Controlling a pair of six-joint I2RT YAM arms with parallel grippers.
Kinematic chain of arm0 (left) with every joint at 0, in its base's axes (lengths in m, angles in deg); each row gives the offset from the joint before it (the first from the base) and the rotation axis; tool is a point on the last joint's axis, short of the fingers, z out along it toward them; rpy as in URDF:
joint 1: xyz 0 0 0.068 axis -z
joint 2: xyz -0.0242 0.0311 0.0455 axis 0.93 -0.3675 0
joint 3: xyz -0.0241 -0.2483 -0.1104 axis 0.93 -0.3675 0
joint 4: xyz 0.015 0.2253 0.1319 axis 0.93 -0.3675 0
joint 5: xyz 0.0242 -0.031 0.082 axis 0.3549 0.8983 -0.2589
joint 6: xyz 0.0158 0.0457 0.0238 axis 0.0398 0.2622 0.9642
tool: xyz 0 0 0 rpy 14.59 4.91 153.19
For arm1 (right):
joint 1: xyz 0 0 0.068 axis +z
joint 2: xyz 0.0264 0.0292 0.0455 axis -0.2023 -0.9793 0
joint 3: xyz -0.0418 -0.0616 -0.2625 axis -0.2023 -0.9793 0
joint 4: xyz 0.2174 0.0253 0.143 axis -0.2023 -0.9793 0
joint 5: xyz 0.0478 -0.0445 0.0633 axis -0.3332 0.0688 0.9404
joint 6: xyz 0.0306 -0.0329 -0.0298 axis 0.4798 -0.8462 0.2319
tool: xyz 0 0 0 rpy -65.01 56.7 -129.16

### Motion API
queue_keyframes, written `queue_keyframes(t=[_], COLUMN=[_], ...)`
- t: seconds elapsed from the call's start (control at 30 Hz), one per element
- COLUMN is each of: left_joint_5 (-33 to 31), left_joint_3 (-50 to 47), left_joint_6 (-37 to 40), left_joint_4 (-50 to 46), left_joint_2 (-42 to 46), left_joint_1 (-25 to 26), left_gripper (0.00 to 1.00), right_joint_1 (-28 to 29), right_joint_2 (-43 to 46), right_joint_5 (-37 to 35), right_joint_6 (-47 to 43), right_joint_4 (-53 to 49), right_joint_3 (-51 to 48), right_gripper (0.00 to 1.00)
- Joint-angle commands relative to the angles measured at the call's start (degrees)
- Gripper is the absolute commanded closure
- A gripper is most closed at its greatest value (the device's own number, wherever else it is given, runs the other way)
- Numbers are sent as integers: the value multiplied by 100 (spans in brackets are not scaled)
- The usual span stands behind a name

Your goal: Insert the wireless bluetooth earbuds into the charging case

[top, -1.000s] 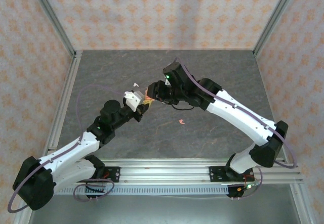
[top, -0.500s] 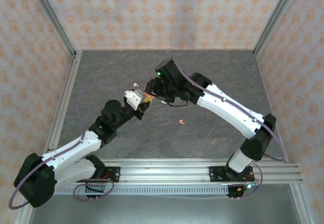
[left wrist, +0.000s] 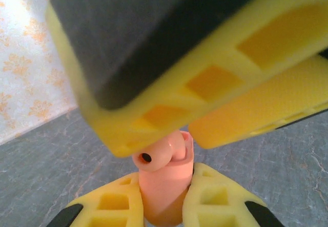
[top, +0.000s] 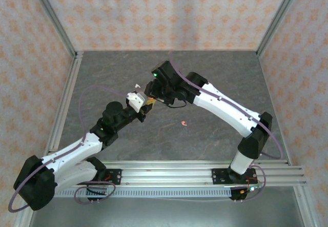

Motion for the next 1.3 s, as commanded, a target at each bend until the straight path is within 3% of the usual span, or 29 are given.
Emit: queue_keyframes(t=[0.0,1.27], left_joint_5=[76,-7], left_joint_3=[16,-76], left_joint_6=[96,79], left_joint_4=[113,7], left_joint_2=[175,380], left_joint_1=[40,43], left_gripper=[100,100], right_joint_1=[36,46], right_joint_2=[-86,376], right_joint_5=[-181,-225], right_joint_6=[-25,-239], right_joint_4=[-285,-580], right_joint_3=[213,-258], right_gripper=[49,53])
